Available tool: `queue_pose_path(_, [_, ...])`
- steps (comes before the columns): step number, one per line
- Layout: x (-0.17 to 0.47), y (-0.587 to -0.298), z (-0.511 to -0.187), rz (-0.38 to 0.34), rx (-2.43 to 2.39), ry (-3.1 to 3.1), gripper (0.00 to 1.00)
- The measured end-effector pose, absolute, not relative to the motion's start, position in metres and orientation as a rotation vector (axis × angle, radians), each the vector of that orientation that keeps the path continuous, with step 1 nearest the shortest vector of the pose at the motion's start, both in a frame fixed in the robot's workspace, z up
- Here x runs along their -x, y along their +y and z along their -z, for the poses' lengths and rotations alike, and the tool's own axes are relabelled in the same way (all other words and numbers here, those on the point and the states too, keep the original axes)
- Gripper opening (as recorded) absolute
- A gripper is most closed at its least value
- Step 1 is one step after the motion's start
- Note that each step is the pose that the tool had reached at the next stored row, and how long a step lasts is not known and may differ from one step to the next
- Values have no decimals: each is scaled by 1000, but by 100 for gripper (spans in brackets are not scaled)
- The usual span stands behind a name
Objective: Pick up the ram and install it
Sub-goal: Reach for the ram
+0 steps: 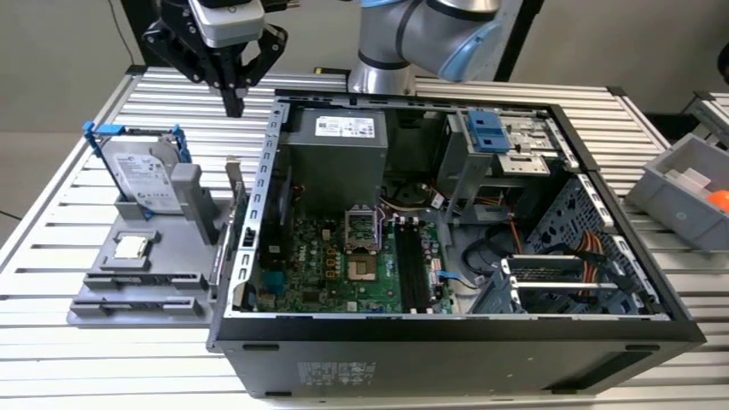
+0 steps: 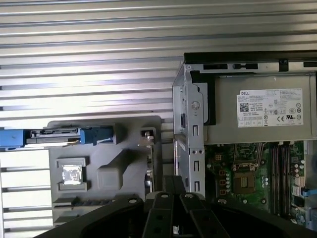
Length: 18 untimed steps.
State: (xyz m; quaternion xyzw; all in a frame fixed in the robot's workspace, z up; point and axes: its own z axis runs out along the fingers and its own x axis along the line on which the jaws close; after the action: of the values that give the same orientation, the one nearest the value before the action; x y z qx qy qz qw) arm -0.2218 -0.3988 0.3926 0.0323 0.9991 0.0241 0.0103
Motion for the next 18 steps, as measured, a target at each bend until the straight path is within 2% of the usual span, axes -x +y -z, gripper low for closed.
queue_pose_path(18, [241,-399,-393,-75,-100,3119,0])
